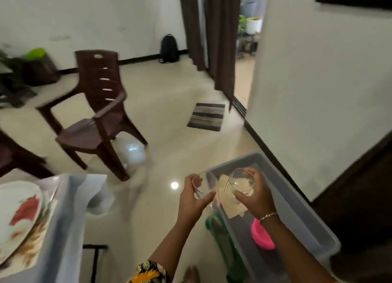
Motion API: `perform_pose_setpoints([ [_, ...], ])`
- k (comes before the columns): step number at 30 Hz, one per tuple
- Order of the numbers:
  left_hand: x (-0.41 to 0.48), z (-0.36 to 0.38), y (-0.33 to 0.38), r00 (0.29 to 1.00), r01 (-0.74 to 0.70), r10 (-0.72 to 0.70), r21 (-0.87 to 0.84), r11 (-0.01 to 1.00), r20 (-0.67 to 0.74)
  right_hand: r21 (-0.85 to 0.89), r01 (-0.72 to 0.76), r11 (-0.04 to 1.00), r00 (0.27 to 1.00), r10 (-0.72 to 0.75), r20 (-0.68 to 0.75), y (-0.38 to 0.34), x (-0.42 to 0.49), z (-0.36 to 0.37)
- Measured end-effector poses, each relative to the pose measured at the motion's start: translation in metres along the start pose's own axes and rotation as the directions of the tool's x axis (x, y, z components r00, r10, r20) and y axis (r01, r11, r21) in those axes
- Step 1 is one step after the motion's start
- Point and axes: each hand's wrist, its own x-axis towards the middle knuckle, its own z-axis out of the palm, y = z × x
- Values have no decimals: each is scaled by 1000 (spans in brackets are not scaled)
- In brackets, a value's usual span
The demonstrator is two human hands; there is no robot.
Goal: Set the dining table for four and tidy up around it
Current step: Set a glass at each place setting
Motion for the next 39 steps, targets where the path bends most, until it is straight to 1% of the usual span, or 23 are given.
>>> perform_pose_setpoints([
  [3, 7, -42, -15, 987, 55, -62, -52, 997, -146, 8, 87, 996, 993, -88, 76, -27, 16, 42],
  [6, 23, -87, -30, 960, 90, -111, -93, 992, -255, 59, 136, 989, 977, -144, 159, -53, 43, 95],
  [11, 70, -175, -59, 923, 107, -128, -78, 991, -364, 91, 217, 972, 939, -234, 252, -99, 95, 195],
  [17, 126, -277, -80, 841, 101, -110, -45, 994, -531, 130, 284, 950, 887, -312, 341, -164, 152, 298],
  [20, 147, -315, -91, 803, 105, -132, -80, 991, -582, 166, 300, 939, 851, -342, 397, -190, 176, 341],
  [26, 184, -375, -117, 678, 140, -201, -144, 980, -707, 269, 288, 919, 753, -390, 530, -241, 224, 427],
  [28, 199, -395, -128, 620, 172, -224, -149, 974, -751, 297, 293, 909, 708, -414, 572, -256, 242, 459],
  [30, 218, -416, -137, 558, 209, -233, -137, 968, -796, 330, 314, 890, 644, -455, 614, -271, 263, 492],
  [34, 263, -456, -149, 421, 263, -234, -129, 956, -876, 390, 414, 822, 458, -559, 691, -300, 314, 549],
  [36, 285, -468, -151, 343, 285, -263, -167, 944, -902, 419, 440, 794, 371, -586, 720, -314, 343, 571],
  [38, 305, -478, -154, 251, 291, -280, -204, 935, -927, 451, 454, 769, 285, -604, 744, -327, 368, 593],
  [39, 313, -481, -154, 214, 293, -292, -224, 930, -932, 462, 452, 763, 251, -607, 754, -331, 378, 605],
])
